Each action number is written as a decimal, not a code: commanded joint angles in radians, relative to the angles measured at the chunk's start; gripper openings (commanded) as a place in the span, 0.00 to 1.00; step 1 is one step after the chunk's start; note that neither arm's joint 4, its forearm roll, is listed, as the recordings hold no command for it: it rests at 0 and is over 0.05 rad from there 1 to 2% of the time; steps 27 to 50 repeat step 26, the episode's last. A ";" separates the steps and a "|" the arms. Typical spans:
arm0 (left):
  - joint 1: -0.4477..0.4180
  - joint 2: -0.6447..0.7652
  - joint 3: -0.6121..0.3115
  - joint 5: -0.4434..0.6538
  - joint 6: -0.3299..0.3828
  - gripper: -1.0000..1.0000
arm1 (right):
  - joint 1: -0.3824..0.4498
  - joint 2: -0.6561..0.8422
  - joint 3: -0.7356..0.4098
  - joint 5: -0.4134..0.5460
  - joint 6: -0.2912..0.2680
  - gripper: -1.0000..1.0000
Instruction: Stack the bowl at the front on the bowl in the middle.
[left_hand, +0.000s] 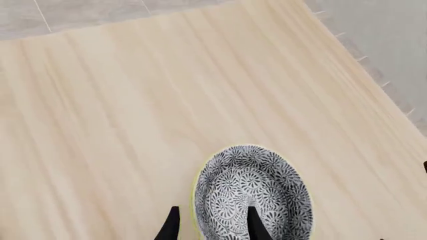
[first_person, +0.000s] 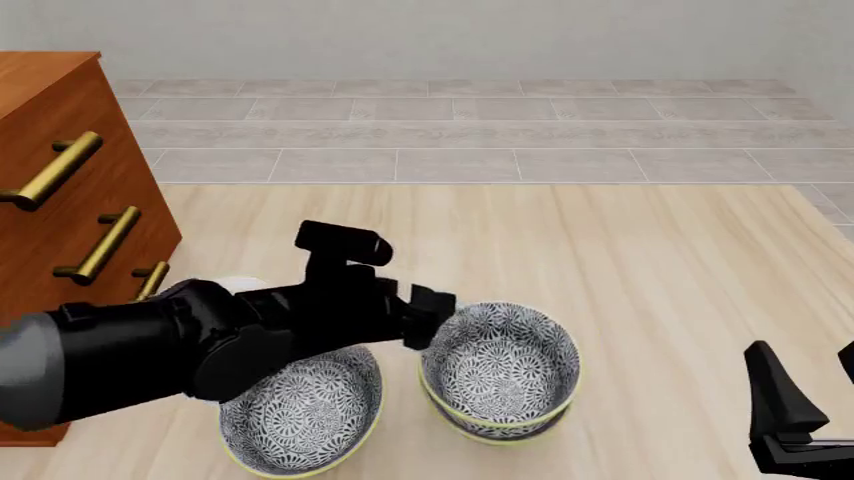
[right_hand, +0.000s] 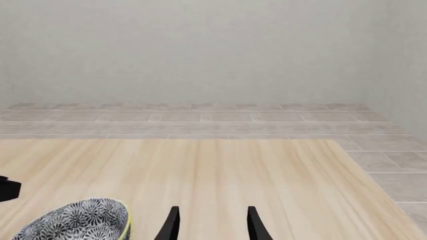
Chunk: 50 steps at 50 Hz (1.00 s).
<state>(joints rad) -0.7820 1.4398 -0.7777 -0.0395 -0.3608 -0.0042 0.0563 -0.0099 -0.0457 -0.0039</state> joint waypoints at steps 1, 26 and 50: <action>0.024 -0.139 0.057 0.041 0.036 1.00 | 0.000 0.000 0.000 0.000 0.000 1.00; 0.087 -0.418 0.202 0.111 0.069 1.00 | 0.000 0.000 0.000 0.000 0.000 1.00; 0.087 -0.418 0.202 0.111 0.069 1.00 | 0.000 0.000 0.000 0.000 0.000 1.00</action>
